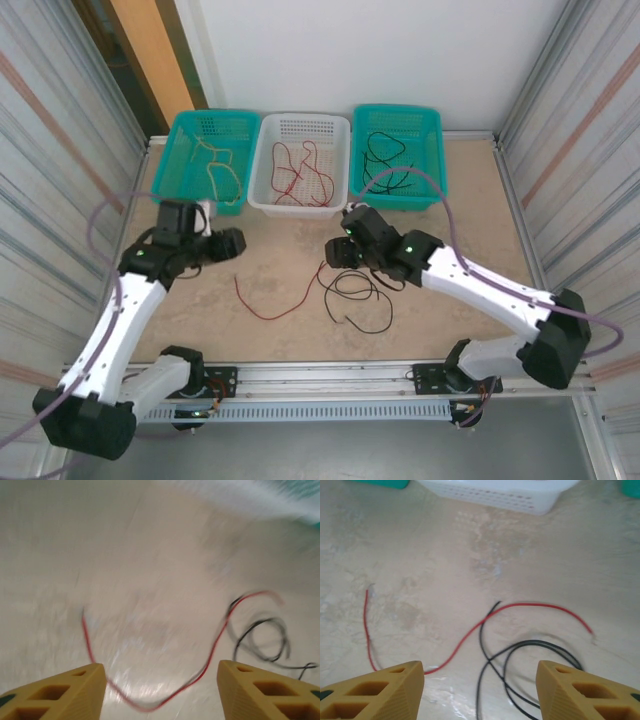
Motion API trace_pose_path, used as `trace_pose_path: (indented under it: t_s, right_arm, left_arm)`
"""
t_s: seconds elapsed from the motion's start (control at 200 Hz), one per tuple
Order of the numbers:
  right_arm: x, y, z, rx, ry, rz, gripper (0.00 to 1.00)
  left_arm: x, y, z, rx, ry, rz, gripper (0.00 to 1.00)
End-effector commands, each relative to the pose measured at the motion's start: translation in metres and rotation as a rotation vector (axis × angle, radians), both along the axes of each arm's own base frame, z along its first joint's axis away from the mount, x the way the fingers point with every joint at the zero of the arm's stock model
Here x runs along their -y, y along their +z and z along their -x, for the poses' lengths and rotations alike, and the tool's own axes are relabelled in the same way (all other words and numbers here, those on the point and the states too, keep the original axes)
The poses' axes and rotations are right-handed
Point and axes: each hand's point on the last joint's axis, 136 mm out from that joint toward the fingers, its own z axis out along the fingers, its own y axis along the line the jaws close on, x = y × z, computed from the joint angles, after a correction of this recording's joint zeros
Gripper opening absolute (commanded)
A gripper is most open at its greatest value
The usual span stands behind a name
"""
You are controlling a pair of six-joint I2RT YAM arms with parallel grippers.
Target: Untangle the cables
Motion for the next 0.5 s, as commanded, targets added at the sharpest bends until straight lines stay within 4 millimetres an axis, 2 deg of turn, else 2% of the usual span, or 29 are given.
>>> trace_pose_path:
  t_s: [0.0, 0.095, 0.2, 0.371, 0.496]
  right_arm:
    - [-0.017, 0.010, -0.003, -0.007, 0.027, -0.035, 0.58]
    - [-0.013, 0.011, -0.005, 0.002, -0.001, -0.026, 0.58]
    - [-0.003, 0.015, -0.007, 0.014, -0.034, -0.027, 0.58]
    - [0.016, 0.019, -0.010, 0.019, -0.086, -0.046, 0.59]
    - [0.027, 0.023, -0.012, 0.027, -0.114, -0.054, 0.59]
  left_arm:
    - [0.005, -0.028, 0.025, -0.178, 0.047, 0.056, 0.52]
    - [0.018, -0.047, 0.034, -0.287, 0.044, 0.129, 0.42]
    - [0.027, -0.069, 0.048, -0.372, 0.015, 0.121, 0.37]
    - [0.043, -0.091, 0.079, -0.485, -0.044, 0.105, 0.36]
    - [0.040, -0.100, 0.089, -0.513, -0.031, 0.058, 0.41]
